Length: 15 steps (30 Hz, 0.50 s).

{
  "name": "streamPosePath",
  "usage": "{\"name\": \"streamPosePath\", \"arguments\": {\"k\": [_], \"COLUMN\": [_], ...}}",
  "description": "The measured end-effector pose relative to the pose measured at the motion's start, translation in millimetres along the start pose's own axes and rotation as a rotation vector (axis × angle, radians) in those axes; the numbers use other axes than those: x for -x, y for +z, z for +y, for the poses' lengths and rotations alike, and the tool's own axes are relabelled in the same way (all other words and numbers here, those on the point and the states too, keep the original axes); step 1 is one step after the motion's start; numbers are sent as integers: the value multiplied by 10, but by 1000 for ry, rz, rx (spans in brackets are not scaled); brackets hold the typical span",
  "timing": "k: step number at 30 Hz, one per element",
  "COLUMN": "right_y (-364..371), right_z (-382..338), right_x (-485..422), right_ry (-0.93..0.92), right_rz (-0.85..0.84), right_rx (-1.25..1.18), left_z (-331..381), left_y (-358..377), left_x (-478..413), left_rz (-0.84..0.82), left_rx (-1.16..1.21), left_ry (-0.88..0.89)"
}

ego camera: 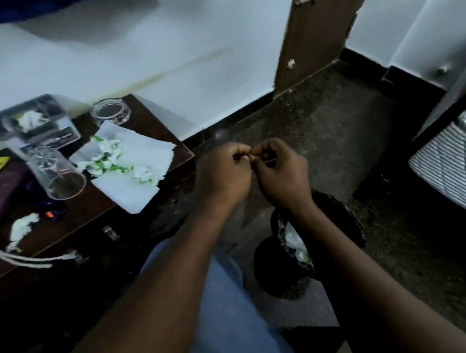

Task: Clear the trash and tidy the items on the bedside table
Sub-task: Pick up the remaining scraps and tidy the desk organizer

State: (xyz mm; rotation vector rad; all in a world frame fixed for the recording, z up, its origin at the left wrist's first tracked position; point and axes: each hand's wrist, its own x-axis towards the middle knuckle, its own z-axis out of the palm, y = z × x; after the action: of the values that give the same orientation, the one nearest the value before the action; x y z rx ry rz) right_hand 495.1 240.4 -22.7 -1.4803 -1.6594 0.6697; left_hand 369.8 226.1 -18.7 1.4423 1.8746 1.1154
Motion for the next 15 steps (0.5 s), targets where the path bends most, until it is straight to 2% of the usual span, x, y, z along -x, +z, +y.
{"name": "streamPosePath", "arguments": {"k": [2, 10, 15], "right_y": [205, 1430, 2147], "right_z": [-330, -1570, -2052], "right_x": [-23, 161, 271], "right_ry": [-70, -328, -409], "right_rz": [-29, -379, -583], "right_rx": [-15, -22, 77], "left_z": [-86, -851, -1405], "left_y": [-415, -2113, -2716], "left_x": [31, 228, 303], "left_rz": [79, 298, 395], "left_rx": [-19, -114, -176], "left_ry": [29, -34, -100]}}
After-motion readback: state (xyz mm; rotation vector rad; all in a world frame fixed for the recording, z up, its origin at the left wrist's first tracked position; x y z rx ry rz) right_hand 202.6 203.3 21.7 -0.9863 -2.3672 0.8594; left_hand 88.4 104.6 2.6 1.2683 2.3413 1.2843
